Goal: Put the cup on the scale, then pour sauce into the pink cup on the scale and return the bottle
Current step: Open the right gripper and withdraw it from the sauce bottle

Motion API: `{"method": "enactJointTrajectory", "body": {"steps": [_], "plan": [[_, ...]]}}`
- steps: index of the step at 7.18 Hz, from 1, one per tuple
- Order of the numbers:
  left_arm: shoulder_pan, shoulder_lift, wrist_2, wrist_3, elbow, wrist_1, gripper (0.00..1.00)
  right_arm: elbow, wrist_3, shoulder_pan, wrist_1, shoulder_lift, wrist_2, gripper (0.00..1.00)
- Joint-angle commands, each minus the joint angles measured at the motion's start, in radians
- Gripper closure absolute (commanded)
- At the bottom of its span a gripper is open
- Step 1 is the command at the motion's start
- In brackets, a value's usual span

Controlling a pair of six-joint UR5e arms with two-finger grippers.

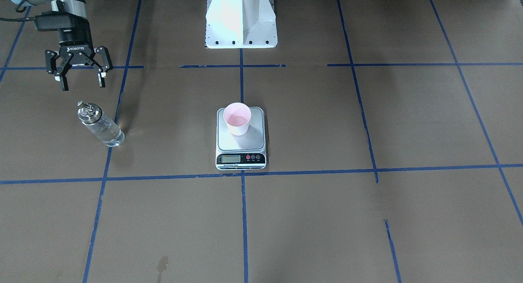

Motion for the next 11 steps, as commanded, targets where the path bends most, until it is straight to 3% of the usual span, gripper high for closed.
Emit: {"method": "enactJointTrajectory", "body": {"steps": [1, 2, 3, 4, 6, 10, 11], "plan": [[0.0, 0.0, 0.0, 0.0, -0.002, 0.0, 0.0, 0.117, -0.006, 0.003, -0.004, -0.077, 0.044, 0.0], [0.0, 0.0, 0.0, 0.0, -0.003, 0.0, 0.0, 0.159, -0.015, 0.007, -0.029, -0.091, 0.049, 0.0], [0.0, 0.0, 0.0, 0.0, -0.002, 0.0, 0.0, 0.214, -0.018, 0.056, -0.097, -0.09, 0.111, 0.0], [0.0, 0.0, 0.0, 0.0, -0.003, 0.0, 0.0, 0.264, -0.043, 0.194, -0.168, -0.076, 0.279, 0.0], [0.001, 0.0, -0.002, 0.0, -0.005, 0.002, 0.0, 0.268, -0.224, 0.48, -0.178, -0.041, 0.611, 0.0], [0.001, 0.005, -0.005, 0.002, -0.011, 0.002, 0.0, -0.021, -0.637, 1.101, -0.176, 0.126, 1.393, 0.0], [0.001, 0.006, -0.008, 0.003, -0.006, 0.003, 0.0, -0.098, -0.72, 1.183, -0.167, 0.163, 1.483, 0.0]]}}
